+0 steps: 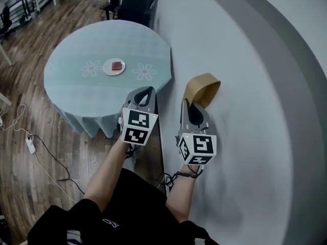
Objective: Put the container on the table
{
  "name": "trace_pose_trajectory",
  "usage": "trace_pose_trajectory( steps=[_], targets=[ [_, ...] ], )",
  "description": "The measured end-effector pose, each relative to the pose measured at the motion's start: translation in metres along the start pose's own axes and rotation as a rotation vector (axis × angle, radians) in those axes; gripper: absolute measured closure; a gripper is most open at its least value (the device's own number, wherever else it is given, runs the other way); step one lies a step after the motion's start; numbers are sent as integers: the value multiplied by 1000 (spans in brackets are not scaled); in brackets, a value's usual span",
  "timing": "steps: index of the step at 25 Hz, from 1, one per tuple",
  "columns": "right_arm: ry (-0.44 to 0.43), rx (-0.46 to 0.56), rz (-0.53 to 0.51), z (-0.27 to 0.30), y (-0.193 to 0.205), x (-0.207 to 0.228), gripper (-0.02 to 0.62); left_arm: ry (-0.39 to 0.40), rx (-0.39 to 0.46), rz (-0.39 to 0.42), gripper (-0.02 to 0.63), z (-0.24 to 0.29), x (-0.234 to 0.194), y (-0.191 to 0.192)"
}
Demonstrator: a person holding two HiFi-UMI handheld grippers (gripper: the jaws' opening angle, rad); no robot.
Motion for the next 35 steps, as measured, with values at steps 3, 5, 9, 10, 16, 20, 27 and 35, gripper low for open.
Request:
trace_pose_trajectory(
  steps=[3, 5, 9, 10, 16, 20, 27, 35],
  targets=[
    [1, 9, 44, 67, 3, 14, 580, 45, -56, 101, 604, 67, -28, 2],
    [-3, 1, 69, 119, 12, 29, 580, 73, -81, 88, 604, 115, -46, 12],
    [1, -70, 88, 211, 31, 53, 580, 88, -143, 54, 604, 188, -88, 38],
    [5, -98, 92, 229, 35, 57, 580, 84, -155, 36, 604, 200, -99, 44],
    [-25, -324, 41, 310, 61, 63, 578, 22, -237, -129, 604, 245, -156, 88],
    [-38, -516, -8, 350, 97, 68, 577, -13, -310, -246, 604, 262, -174, 119],
    [-91, -717, -54, 426, 166, 74, 577, -98, -383, -355, 604, 291, -208, 154],
    [-180, -864, -68, 470, 238, 93, 577, -137, -482, -416, 604, 317, -203, 200]
  ],
)
Point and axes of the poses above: the fingertips, and each gripper's own axes: z forward along the fingers, x to its right, y out of its underside, the point moved 10 cm from there along -z, backward along the fingers, and after that the axes turned 10 degrees about z, right-handed, at the moved point
